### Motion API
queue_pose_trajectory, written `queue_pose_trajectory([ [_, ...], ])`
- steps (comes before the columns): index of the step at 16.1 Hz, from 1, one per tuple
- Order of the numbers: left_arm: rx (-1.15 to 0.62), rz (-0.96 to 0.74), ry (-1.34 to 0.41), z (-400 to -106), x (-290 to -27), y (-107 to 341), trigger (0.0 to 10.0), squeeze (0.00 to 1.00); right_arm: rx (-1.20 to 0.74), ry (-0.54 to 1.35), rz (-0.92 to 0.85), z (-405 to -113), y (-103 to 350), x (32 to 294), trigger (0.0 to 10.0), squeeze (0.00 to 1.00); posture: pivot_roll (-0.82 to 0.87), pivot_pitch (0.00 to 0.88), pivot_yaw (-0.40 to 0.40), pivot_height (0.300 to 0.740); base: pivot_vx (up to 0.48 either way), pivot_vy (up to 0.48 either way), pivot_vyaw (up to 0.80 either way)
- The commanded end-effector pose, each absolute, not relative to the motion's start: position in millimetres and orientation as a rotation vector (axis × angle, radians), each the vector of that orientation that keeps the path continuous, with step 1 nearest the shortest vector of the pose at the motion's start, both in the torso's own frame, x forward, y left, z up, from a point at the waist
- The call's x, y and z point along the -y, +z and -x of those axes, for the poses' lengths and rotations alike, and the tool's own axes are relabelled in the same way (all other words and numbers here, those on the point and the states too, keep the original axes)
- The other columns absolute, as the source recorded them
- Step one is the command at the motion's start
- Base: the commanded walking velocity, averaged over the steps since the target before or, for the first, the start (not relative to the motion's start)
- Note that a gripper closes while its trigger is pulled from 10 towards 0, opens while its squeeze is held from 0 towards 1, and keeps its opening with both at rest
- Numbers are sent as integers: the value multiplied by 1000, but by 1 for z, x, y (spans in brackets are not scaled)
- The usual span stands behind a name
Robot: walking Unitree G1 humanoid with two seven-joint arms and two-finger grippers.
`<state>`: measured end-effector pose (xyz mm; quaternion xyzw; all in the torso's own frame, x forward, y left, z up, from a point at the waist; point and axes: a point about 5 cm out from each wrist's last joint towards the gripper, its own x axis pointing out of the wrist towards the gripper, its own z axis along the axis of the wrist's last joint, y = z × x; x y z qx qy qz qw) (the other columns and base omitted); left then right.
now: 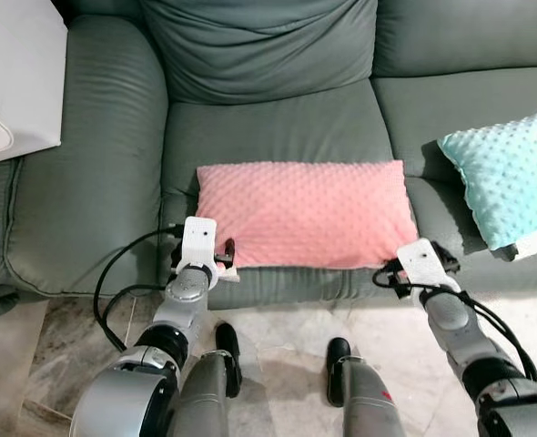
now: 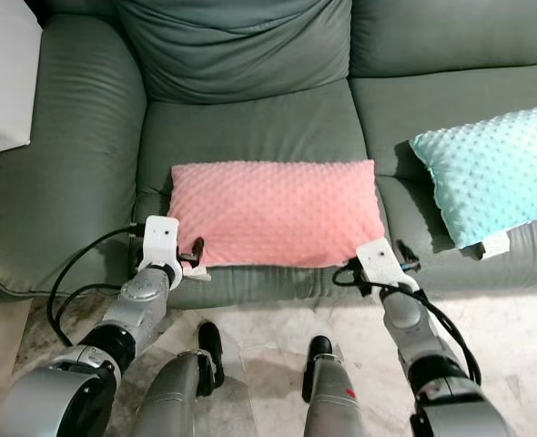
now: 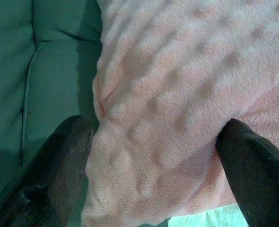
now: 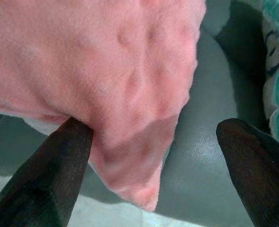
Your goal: Move the pillow to the sofa
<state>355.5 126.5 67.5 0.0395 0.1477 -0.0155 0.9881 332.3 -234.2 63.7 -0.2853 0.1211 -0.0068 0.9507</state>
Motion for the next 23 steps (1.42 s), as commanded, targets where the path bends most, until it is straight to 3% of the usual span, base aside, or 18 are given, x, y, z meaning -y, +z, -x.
queue_pose_trajectory([
  [1, -340, -81, 17, -349, -138, 56, 10000, 0, -298, -24, 592, -323, 52, 240, 10000, 0, 26, 507, 95, 740, 0, 0, 0],
  [13, -282, -116, 79, -356, -146, 69, 10000, 0, -215, -43, 612, -343, 79, 241, 10000, 0, 29, 520, 98, 740, 0, 0, 0],
  [23, -238, -193, 94, -361, -151, 77, 10000, 0, -146, 45, 625, -358, 95, 217, 10000, 0, 33, 505, 105, 740, 0, 0, 0],
])
